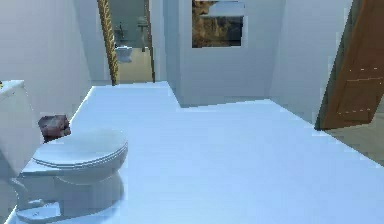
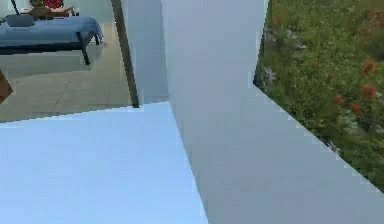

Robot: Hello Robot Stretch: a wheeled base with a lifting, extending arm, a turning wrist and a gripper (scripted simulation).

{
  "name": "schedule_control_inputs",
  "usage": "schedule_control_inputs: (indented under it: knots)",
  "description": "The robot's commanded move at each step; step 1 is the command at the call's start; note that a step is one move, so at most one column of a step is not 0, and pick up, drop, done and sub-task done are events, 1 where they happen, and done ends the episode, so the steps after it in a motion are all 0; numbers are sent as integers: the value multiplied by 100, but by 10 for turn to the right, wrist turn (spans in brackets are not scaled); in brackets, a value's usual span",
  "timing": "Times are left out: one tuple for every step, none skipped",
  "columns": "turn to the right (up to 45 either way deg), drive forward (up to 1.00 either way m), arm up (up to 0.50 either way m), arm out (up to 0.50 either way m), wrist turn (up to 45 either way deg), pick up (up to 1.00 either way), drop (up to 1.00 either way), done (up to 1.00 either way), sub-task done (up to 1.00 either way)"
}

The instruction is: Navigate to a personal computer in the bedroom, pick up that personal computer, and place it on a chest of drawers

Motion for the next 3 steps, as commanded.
schedule_control_inputs:
  knots:
    - [210, 0, 0, 0, 0, 0, 0, 0, 0]
    - [0, 45, 0, 0, 0, 0, 0, 0, 0]
    - [360, 0, 0, 0, 0, 0, 0, 0, 0]
